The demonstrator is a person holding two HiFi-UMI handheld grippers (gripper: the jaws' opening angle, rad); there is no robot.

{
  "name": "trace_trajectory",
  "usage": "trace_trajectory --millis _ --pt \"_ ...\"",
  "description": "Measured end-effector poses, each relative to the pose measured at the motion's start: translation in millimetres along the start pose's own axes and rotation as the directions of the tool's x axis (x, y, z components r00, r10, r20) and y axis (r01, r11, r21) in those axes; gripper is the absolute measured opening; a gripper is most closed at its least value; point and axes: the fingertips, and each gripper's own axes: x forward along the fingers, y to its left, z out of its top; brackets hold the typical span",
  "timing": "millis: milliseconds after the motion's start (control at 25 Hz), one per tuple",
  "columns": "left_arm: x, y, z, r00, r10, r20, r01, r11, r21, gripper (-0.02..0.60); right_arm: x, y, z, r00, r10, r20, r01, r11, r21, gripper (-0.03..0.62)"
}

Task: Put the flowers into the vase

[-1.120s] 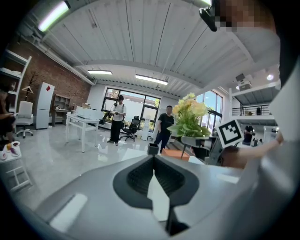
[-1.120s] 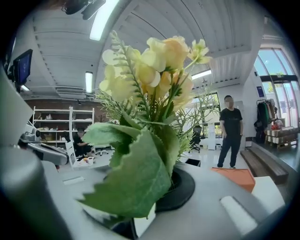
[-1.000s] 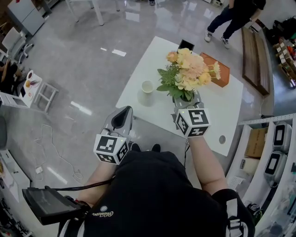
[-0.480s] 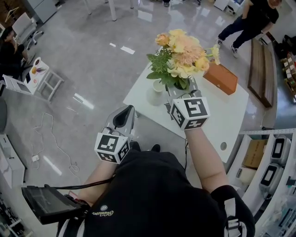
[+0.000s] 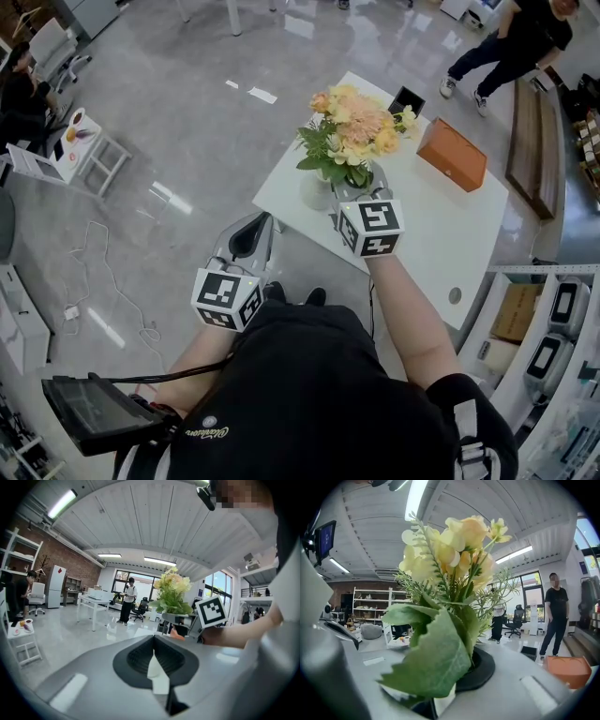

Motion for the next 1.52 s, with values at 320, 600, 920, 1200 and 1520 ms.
trace_trajectory --millis 320,600,920,1200,1520 --pt "-1.5 0.3 -1.8 1.0 0.002 -0.008 -0.002 1.0 0.003 0.007 12.7 -1.6 -44.1 0.996 -0.007 -0.085 0.008 1.0 0.011 0.055" --pt "-2.7 5.7 -3.5 1.0 0.016 -0.012 -0.016 1.0 0.004 0.008 20.4 1.7 -71.7 0.99 -0.003 -0.144 0.003 1.0 -0.005 0.057" --pt "-2.1 3.7 -3.2 1.0 0.01 -0.009 -0.01 1.0 0.002 0.008 23.4 5.9 -70.5 0.986 0.005 -0.164 -0.008 1.0 -0.022 0.06" --pt "-2.3 3.7 -3.6 1.0 0.011 -0.01 -0.011 1.0 -0.003 0.007 22.0 3.9 -69.9 0.985 -0.005 -0.174 -0.002 0.999 -0.041 0.082" --pt "-1.9 3.3 -6.3 1.0 0.01 -0.017 -0.01 1.0 -0.003 0.006 19.2 2.4 -70.0 0.982 -0.003 -0.189 -0.007 0.998 -0.054 0.098"
